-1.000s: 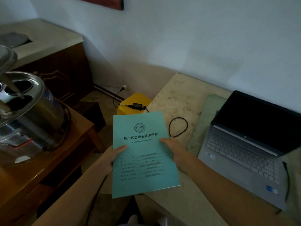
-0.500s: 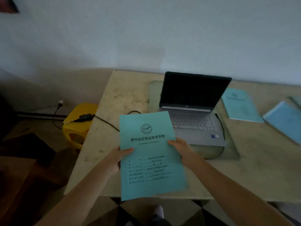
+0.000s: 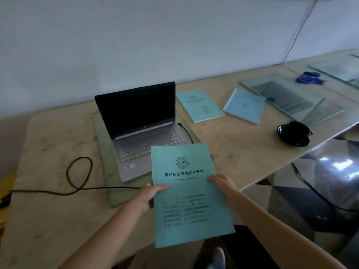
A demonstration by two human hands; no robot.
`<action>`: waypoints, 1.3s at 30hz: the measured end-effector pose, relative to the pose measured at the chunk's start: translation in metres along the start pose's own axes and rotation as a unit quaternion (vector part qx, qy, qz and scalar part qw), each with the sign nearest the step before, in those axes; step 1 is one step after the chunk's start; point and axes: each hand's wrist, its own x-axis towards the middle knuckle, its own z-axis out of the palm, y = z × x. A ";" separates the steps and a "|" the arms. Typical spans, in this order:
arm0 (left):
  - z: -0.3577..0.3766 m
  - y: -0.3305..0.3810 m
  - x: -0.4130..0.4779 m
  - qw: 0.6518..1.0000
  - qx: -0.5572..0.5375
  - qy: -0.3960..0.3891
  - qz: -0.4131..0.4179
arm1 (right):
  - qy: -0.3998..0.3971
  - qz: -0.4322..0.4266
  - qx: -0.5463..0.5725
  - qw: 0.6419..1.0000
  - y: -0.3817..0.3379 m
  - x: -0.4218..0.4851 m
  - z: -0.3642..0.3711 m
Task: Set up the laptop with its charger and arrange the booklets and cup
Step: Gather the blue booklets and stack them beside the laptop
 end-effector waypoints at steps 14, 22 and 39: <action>0.191 0.004 0.097 0.995 0.093 0.030 -0.006 | 0.009 0.010 -0.035 0.999 -0.032 0.102 -0.182; 0.244 0.021 0.136 0.993 0.094 0.071 -0.006 | -0.035 -0.003 -0.087 0.996 -0.069 0.163 -0.222; 0.237 0.097 0.233 0.974 0.217 0.040 -0.058 | -0.021 0.014 -0.177 0.984 -0.125 0.272 -0.204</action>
